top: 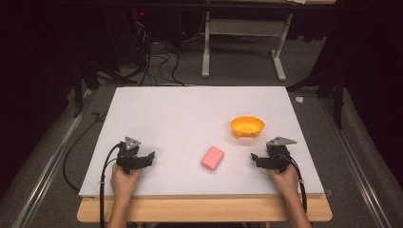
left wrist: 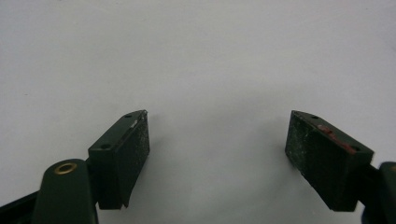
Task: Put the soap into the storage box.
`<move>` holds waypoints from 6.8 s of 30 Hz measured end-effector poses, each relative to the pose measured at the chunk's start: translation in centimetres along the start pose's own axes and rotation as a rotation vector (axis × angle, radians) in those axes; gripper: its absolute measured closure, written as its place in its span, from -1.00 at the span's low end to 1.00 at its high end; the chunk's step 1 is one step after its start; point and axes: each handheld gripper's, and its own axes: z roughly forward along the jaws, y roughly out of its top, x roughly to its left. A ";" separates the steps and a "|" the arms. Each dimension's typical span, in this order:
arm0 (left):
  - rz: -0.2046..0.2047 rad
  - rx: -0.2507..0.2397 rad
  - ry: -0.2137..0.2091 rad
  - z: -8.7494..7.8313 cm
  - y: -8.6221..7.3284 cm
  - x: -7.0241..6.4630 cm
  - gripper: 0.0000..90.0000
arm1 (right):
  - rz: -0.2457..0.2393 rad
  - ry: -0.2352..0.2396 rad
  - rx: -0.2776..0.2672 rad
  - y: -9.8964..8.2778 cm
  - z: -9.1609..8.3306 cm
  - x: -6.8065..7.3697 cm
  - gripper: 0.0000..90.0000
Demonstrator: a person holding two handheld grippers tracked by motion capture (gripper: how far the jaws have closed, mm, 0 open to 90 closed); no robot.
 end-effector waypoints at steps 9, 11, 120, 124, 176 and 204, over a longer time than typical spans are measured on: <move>0.001 -0.002 0.001 0.0 0.0 0.0 -0.50 | 0.000 -0.002 -0.004 0.0 0.0 0.0 -0.48; 0.002 -0.003 0.004 0.0 0.0 -0.1 -0.50 | -0.002 -0.002 -0.004 0.0 0.0 0.0 -0.48; -0.008 0.002 -0.005 0.0 0.0 0.1 -0.52 | -0.164 0.328 -0.109 4.5 0.1 10.5 -0.71; -0.008 0.002 -0.005 0.0 0.0 0.1 -0.52 | -0.191 0.335 -0.097 5.1 0.7 11.2 -0.72; 0.000 0.000 0.004 0.0 0.0 0.0 -0.52 | -0.303 0.313 0.014 5.2 5.3 12.8 -0.70; 0.000 -0.002 0.004 0.0 0.0 0.0 -0.52 | -0.256 0.301 0.006 5.2 4.6 12.8 -0.70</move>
